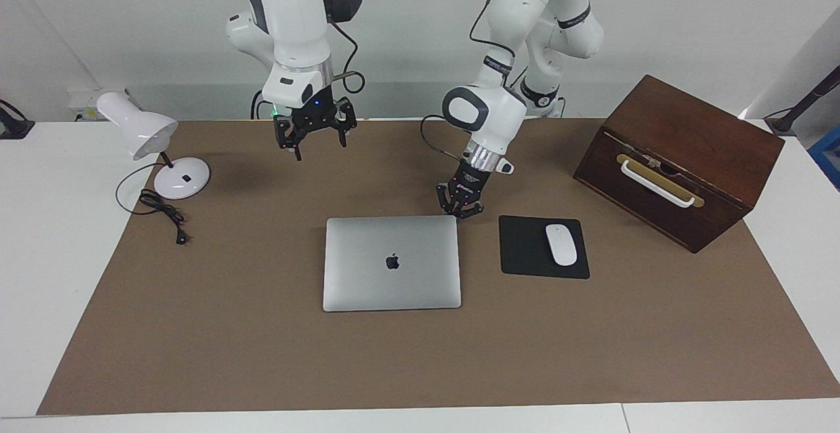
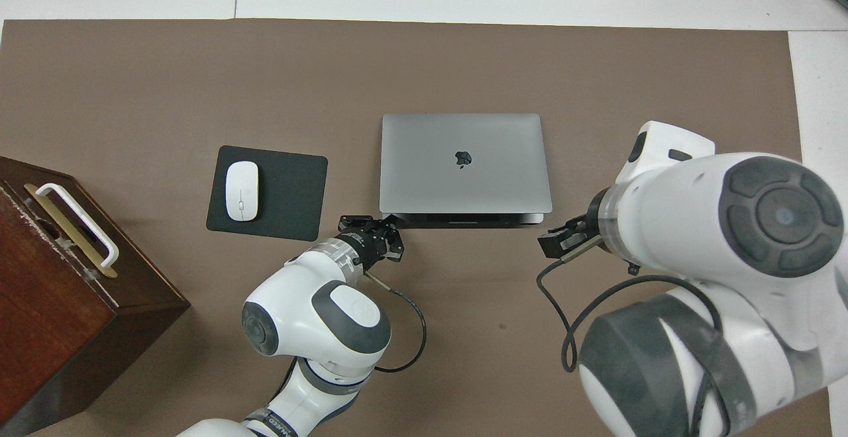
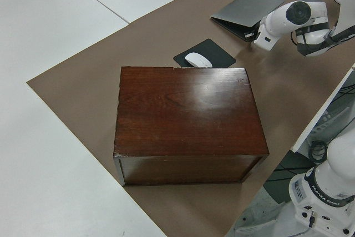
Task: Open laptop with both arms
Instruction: 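Bring the right gripper over the laptop lid's near edge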
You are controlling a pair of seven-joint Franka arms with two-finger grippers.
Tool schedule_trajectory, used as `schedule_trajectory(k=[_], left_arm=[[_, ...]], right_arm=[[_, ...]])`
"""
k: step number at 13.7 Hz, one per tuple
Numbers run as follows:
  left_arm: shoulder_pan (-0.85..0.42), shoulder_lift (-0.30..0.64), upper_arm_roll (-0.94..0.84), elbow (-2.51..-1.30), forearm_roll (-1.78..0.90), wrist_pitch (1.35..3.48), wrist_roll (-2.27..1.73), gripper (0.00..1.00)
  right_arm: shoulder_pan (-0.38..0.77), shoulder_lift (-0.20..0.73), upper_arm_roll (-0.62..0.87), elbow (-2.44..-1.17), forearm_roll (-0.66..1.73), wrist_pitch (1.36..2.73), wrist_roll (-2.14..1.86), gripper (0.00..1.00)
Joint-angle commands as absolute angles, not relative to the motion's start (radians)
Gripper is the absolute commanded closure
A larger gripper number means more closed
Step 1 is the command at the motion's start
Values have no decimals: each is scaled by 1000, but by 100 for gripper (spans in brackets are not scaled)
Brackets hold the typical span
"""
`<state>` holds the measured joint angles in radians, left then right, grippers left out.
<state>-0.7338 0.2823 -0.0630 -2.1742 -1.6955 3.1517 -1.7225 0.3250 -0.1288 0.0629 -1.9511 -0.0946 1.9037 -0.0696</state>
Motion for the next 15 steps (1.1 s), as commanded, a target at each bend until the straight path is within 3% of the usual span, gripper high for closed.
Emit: schedule_trajectory(k=[1,15], left_arm=[[-759,307,-49,-2148,-1680,3180,-1726,100],[-761,354,-51,-2143,-1608,3201,-1726,100]], right_arm=[[343,-147,61,-1991,-159,1953,-152,0],[472,-15,61,-2063,-439,2174,-161,0]])
